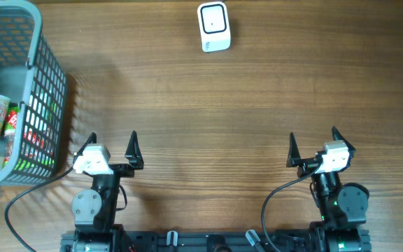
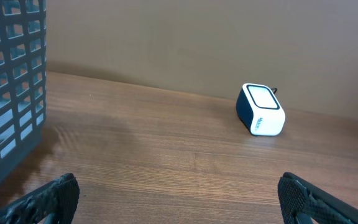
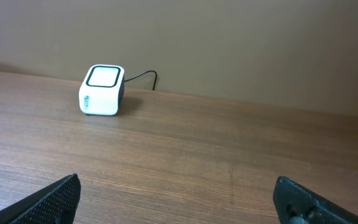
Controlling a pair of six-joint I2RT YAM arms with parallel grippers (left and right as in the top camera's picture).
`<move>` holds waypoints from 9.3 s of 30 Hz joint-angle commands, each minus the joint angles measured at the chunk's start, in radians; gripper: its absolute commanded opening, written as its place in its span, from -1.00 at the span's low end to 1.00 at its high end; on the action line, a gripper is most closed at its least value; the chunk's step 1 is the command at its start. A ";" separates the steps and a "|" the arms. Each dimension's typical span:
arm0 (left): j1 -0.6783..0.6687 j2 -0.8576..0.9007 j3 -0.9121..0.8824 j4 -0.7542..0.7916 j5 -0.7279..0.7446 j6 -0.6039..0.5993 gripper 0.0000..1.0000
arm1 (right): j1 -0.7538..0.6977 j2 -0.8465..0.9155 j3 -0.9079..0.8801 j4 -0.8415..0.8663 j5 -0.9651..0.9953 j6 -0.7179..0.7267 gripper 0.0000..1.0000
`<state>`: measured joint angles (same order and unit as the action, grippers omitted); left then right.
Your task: Scan the item barcode
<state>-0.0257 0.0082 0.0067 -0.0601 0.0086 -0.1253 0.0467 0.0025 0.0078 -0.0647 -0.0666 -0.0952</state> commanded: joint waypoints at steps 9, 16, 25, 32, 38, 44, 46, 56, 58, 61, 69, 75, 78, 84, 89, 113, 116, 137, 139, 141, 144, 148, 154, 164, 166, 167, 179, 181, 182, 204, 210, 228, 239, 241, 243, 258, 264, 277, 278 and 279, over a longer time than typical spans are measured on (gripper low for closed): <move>0.054 -0.002 -0.001 -0.016 0.017 -0.132 1.00 | -0.009 0.014 -0.002 0.066 -0.010 0.124 0.99; 0.054 -0.002 -0.001 -0.016 0.017 -0.132 1.00 | -0.009 0.014 -0.002 0.066 -0.010 0.124 0.99; 0.054 -0.002 -0.001 -0.016 0.017 -0.132 1.00 | -0.009 0.014 -0.002 0.066 -0.010 0.124 0.99; 0.054 -0.002 -0.001 -0.016 0.017 -0.132 1.00 | -0.009 0.014 -0.002 0.066 -0.010 0.124 0.99; 0.054 -0.002 -0.001 -0.016 0.017 -0.132 1.00 | -0.009 0.014 -0.002 0.066 -0.010 0.124 0.99; 0.054 -0.002 -0.001 -0.016 0.017 -0.132 1.00 | -0.009 0.014 -0.002 0.066 -0.010 0.124 1.00; 0.054 -0.002 -0.001 -0.016 0.017 -0.132 1.00 | -0.009 0.014 -0.002 0.066 -0.010 0.124 0.99; 0.054 -0.002 -0.001 -0.016 0.017 -0.132 1.00 | -0.009 0.014 -0.002 0.066 -0.010 0.124 1.00; 0.054 -0.002 -0.001 -0.016 0.017 -0.132 1.00 | -0.009 0.014 -0.002 0.066 -0.010 0.124 0.99; 0.054 -0.002 -0.001 -0.016 0.017 -0.132 1.00 | -0.009 0.014 -0.002 0.066 -0.010 0.124 0.99; 0.054 -0.002 -0.001 -0.016 0.017 -0.132 1.00 | -0.009 0.014 -0.002 0.066 -0.010 0.124 0.99; 0.054 -0.002 -0.001 -0.016 0.017 -0.132 1.00 | -0.009 0.014 -0.002 0.066 -0.010 0.124 0.99; 0.054 -0.002 -0.001 -0.016 0.017 -0.132 1.00 | -0.009 0.014 -0.002 0.066 -0.010 0.124 0.99; 0.054 -0.002 -0.001 -0.016 0.017 -0.132 1.00 | -0.009 0.014 -0.002 0.066 -0.010 0.124 0.99; 0.054 -0.002 -0.001 -0.016 0.017 -0.132 1.00 | -0.009 0.014 -0.002 0.066 -0.010 0.124 0.99; 0.054 -0.002 -0.001 -0.007 0.016 -0.132 1.00 | -0.009 0.014 -0.002 0.066 -0.010 0.124 0.99; 0.054 -0.002 -0.001 0.002 0.016 -0.132 1.00 | -0.009 0.014 -0.002 0.066 -0.010 0.124 0.99; 0.054 0.529 0.879 -0.626 0.138 -0.082 1.00 | -0.009 0.014 -0.002 0.066 -0.010 0.124 0.99; 0.054 0.669 1.032 -0.752 0.161 -0.080 1.00 | -0.009 0.014 -0.002 0.066 -0.010 0.124 1.00; 0.054 0.782 1.149 -0.822 0.198 -0.080 1.00 | -0.009 0.014 -0.002 0.066 -0.010 0.124 0.99; 0.054 0.848 1.179 -0.824 0.267 -0.091 1.00 | -0.009 0.014 -0.002 0.066 -0.010 0.124 0.99; 0.055 0.871 1.179 -0.821 0.215 -0.098 0.96 | -0.009 0.014 -0.002 0.066 -0.010 0.124 0.99; 0.150 0.923 1.179 -0.801 0.046 -0.251 0.86 | -0.009 0.014 -0.002 0.066 -0.010 0.124 1.00; 0.349 1.078 1.180 -0.724 0.107 -0.285 0.74 | -0.009 0.014 -0.002 0.066 -0.010 0.124 1.00; 0.349 1.089 1.180 -0.700 0.105 -0.283 0.76 | -0.009 0.014 -0.002 0.066 -0.010 0.124 0.99; 0.349 1.098 1.179 -0.686 0.078 -0.283 0.97 | -0.009 0.014 -0.002 0.066 -0.010 0.124 0.99; 0.603 1.201 1.478 -0.582 0.110 -0.280 1.00 | -0.009 0.014 -0.002 0.066 -0.010 0.124 0.99; 0.689 1.265 1.478 -0.583 0.111 -0.359 1.00 | -0.009 0.014 -0.002 0.066 -0.010 0.124 0.99; 0.701 1.294 1.478 -0.582 0.114 -0.362 1.00 | -0.009 0.014 -0.002 0.066 -0.010 0.124 0.99; 0.703 1.415 1.478 -0.663 0.113 -0.361 1.00 | -0.009 0.014 -0.002 0.066 -0.010 0.123 1.00; 0.703 1.415 1.478 -0.663 0.113 -0.361 1.00 | -0.009 0.014 -0.002 0.066 -0.010 0.124 1.00; 0.703 1.415 1.478 -0.663 0.113 -0.361 1.00 | -0.009 0.014 -0.002 0.066 -0.010 0.124 0.99; 0.703 1.415 1.478 -0.610 0.106 -0.361 1.00 | -0.009 0.014 -0.002 0.066 -0.010 0.124 1.00; 0.703 1.415 1.478 -0.620 0.106 -0.362 1.00 | -0.009 0.014 -0.002 0.066 -0.010 0.124 0.99; 0.703 1.415 1.478 -0.587 0.110 -0.362 1.00 | -0.009 0.014 -0.002 0.066 -0.010 0.124 0.99; 0.676 1.770 1.464 -0.748 0.035 -0.354 1.00 | -0.009 0.014 -0.002 0.066 -0.010 0.124 0.99; 0.679 1.900 1.464 -0.765 -0.007 -0.353 1.00 | -0.009 0.014 -0.002 0.066 -0.010 0.124 0.99; 0.678 1.969 1.338 -0.717 -0.006 -0.351 0.04 | -0.009 0.014 -0.002 0.066 -0.010 0.124 1.00; 0.678 1.968 1.339 -0.710 0.010 -0.354 -0.68 | -0.009 0.014 -0.002 0.066 -0.010 0.124 0.99; 0.679 1.967 1.341 -0.705 0.043 -0.354 -0.92 | -0.009 0.014 -0.002 0.066 -0.010 0.124 0.99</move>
<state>0.6479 1.9499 1.3926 -0.7689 0.0235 -0.4805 0.0429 0.0166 0.0063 -0.0017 -0.0700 0.0151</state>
